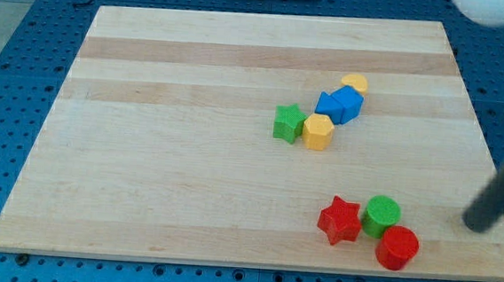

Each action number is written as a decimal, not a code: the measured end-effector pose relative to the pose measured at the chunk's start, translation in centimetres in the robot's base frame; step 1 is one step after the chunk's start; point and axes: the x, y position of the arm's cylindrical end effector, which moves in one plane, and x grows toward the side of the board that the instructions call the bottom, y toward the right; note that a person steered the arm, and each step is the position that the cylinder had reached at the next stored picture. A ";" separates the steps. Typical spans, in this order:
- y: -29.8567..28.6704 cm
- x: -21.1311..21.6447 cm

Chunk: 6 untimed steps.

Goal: Push the red circle and red star left a bit

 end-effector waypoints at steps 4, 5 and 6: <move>-10.4 2.0; -14.9 1.2; -19.4 0.6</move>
